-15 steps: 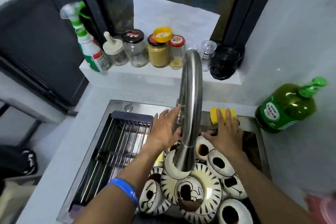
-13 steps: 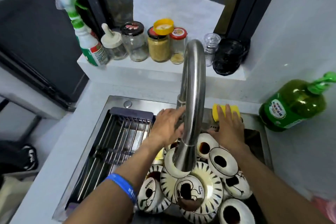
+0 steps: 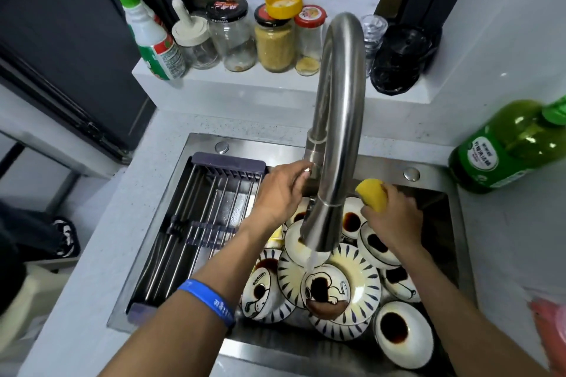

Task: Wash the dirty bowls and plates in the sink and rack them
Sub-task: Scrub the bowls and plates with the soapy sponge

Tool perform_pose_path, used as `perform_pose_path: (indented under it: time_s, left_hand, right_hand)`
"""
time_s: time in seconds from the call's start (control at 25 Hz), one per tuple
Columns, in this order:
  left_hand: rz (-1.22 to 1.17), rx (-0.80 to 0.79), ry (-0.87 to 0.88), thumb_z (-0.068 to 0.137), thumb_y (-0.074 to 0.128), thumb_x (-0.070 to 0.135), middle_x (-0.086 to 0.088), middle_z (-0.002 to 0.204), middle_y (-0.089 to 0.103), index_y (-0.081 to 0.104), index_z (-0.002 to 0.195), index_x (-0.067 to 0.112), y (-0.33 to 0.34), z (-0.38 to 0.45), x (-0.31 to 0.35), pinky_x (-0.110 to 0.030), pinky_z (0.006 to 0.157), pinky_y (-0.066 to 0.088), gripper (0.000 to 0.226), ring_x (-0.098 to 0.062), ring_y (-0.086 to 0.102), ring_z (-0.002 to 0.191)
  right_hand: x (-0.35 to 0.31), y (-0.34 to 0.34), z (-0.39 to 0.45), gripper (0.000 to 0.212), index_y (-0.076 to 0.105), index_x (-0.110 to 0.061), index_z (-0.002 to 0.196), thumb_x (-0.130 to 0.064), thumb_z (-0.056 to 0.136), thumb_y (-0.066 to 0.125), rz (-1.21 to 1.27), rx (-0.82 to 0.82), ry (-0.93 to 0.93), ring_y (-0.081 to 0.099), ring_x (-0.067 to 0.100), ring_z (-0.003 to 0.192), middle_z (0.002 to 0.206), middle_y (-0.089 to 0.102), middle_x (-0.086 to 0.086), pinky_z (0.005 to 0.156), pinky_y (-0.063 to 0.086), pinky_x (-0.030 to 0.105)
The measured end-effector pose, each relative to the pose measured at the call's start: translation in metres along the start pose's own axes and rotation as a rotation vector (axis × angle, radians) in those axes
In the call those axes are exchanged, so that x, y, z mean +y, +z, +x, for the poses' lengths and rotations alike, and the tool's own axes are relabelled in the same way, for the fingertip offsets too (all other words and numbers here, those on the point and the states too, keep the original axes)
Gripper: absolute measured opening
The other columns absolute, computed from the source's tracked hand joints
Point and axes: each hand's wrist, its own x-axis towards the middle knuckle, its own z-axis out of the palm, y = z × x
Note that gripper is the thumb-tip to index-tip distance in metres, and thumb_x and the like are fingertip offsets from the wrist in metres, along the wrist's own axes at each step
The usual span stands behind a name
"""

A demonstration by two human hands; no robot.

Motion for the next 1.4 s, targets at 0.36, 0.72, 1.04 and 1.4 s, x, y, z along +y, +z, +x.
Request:
perform_pose_path:
  time_s: [0.36, 0.72, 1.04, 1.4]
  left_hand:
    - [-0.743, -0.144, -0.525, 0.097, 0.046, 0.057, 0.003, 0.126, 0.068, 0.066, 0.123, 0.027, 0.06, -0.128, -0.049, -0.035, 0.107, 0.042, 0.045, -0.015, 0.058, 0.123]
    - [-1.153, 0.033, -0.72, 0.101, 0.049, 0.016, -0.022, 0.115, 0.07, 0.067, 0.116, 0.002, 0.064, -0.118, -0.031, -0.04, 0.101, 0.05, 0.027, -0.032, 0.066, 0.111]
    - [-1.267, -0.033, -0.722, 0.099, 0.054, 0.023, -0.017, 0.111, 0.07, 0.063, 0.12, 0.005, 0.087, -0.117, -0.011, -0.046, 0.106, 0.047, 0.029, -0.03, 0.065, 0.113]
    - [-0.927, -0.03, -0.496, 0.098, 0.056, 0.009, -0.007, 0.069, 0.068, 0.059, 0.107, 0.007, 0.158, -0.053, 0.093, -0.025, 0.047, 0.048, 0.009, -0.018, 0.062, 0.053]
  right_hand:
    - [-0.054, 0.049, -0.151, 0.034, 0.048, -0.043, 0.129, -0.031, 0.098, 0.052, 0.911, -0.514, 0.364, 0.055, 0.004, 0.11, 0.125, 0.058, -0.016, 0.086, 0.046, 0.026]
    - [-0.066, 0.06, -0.152, 0.038, 0.045, -0.047, 0.13, -0.028, 0.097, 0.051, 0.715, -0.356, 0.325, 0.06, 0.016, 0.11, 0.127, 0.058, -0.004, 0.088, 0.053, 0.032]
    - [-0.057, 0.033, -0.138, 0.027, 0.058, -0.04, 0.101, -0.015, 0.097, 0.048, 0.747, -0.2, 0.334, 0.066, 0.017, 0.093, 0.101, 0.068, -0.005, 0.08, 0.057, 0.039]
    - [0.01, -0.107, -0.042, 0.031, 0.066, -0.025, 0.107, -0.009, 0.082, 0.06, 0.557, 0.198, 0.18, 0.064, 0.014, 0.093, 0.101, 0.069, -0.006, 0.081, 0.051, 0.033]
